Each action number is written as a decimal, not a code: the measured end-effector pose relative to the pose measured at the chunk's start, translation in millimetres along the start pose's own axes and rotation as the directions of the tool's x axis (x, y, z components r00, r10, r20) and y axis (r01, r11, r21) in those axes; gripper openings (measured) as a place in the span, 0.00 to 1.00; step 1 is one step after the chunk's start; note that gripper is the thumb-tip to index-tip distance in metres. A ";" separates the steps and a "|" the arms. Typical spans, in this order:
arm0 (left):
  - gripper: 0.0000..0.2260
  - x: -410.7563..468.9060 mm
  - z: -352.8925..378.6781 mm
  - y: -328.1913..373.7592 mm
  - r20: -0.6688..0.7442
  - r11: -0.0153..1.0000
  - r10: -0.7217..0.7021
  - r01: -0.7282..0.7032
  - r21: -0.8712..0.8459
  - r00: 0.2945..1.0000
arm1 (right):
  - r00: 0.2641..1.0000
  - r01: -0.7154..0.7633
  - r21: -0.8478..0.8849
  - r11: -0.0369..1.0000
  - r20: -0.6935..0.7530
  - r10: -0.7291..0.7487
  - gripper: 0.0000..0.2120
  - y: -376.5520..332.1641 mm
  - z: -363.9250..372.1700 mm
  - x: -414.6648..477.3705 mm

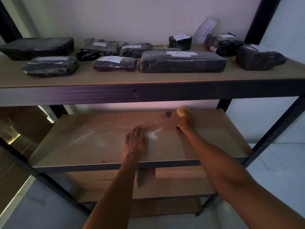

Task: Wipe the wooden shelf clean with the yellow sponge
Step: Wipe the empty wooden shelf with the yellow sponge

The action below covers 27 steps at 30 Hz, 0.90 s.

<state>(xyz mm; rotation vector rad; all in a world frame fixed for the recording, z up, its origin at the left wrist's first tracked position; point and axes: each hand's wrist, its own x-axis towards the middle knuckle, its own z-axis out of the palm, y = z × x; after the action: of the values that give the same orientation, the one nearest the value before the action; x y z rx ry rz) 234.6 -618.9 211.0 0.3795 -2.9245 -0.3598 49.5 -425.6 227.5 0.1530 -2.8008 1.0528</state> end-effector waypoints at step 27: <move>0.24 0.9 2.5 -2.4 -0.004 1.000 0.006 -0.006 -0.010 1.000 | 0.966 0.192 0.037 0.981 0.169 -0.195 0.24 -30.0 28.2 14.8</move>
<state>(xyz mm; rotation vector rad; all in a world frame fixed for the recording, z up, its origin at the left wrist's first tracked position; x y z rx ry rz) 233.8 -620.8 208.1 0.3694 -2.9187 -0.3724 36.5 -467.4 228.5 0.5329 -2.8509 1.0683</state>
